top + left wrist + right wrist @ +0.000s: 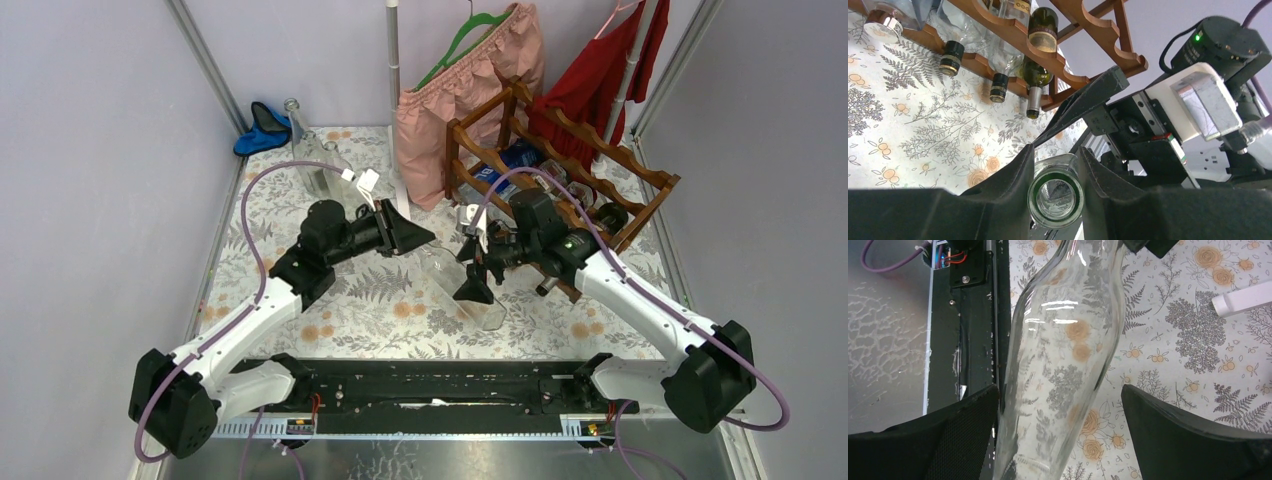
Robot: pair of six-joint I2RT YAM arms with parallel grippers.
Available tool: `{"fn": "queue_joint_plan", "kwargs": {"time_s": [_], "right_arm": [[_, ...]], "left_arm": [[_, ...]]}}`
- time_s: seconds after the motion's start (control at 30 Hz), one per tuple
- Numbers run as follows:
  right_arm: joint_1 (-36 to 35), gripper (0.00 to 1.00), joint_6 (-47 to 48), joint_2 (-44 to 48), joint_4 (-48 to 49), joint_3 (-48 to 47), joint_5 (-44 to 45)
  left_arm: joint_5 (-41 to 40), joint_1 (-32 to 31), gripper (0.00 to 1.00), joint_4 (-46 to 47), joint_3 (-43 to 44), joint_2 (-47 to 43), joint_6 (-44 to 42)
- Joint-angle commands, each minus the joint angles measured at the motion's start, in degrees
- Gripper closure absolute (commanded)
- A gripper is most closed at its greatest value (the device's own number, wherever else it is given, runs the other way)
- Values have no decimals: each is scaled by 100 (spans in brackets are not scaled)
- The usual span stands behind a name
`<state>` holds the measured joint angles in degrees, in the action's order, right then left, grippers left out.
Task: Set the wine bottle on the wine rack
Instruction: Pick up the wine bottle from the center of the board.
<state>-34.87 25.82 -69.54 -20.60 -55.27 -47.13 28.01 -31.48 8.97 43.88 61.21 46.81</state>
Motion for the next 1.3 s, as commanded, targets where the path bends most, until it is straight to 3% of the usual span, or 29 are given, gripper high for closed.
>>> {"fn": "queue_joint_plan", "kwargs": {"time_s": [0.0, 0.17, 0.4, 0.53, 0.63, 0.7, 0.77, 0.87, 0.97, 1.17, 1.27], "right_arm": [[-197, 0, -105, -111, 225, 65, 367], [-356, 6, 27, -186, 305, 217, 801], [-389, 32, -88, -463, 62, 34, 747], [-389, 72, -258, -473, 165, 15, 582], [-391, 92, -291, -458, 68, -105, 507], [-381, 100, -214, -403, -8, -153, 479], [-387, 100, -74, -341, -111, -183, 442], [-380, 100, 321, -237, -300, -204, 360], [-381, 100, 787, -153, -549, -233, 455], [-380, 100, 1766, -19, -1172, -320, 640], [-380, 100, 2360, -50, -1672, -413, 747]], "left_arm": [[-393, -62, 100, 1098, -95, -252, 634], [-647, -77, 100, 1553, -445, -302, 1052], [-854, -85, 100, 1792, -690, -447, 1212], [-784, -86, 100, 1977, -783, -428, 1283], [-717, -86, 98, 2142, -939, -426, 1402], [-630, -86, 87, 2161, -991, -433, 1425], [-435, -81, 68, 2186, -1016, -397, 1459], [-131, -86, 30, 2156, -1031, -352, 1469], [147, -58, 8, 1902, -1015, -330, 1294], [1732, 547, 4, 1440, -1096, -219, 1117], [2367, 754, 4, 637, -1032, -164, 564]]}}
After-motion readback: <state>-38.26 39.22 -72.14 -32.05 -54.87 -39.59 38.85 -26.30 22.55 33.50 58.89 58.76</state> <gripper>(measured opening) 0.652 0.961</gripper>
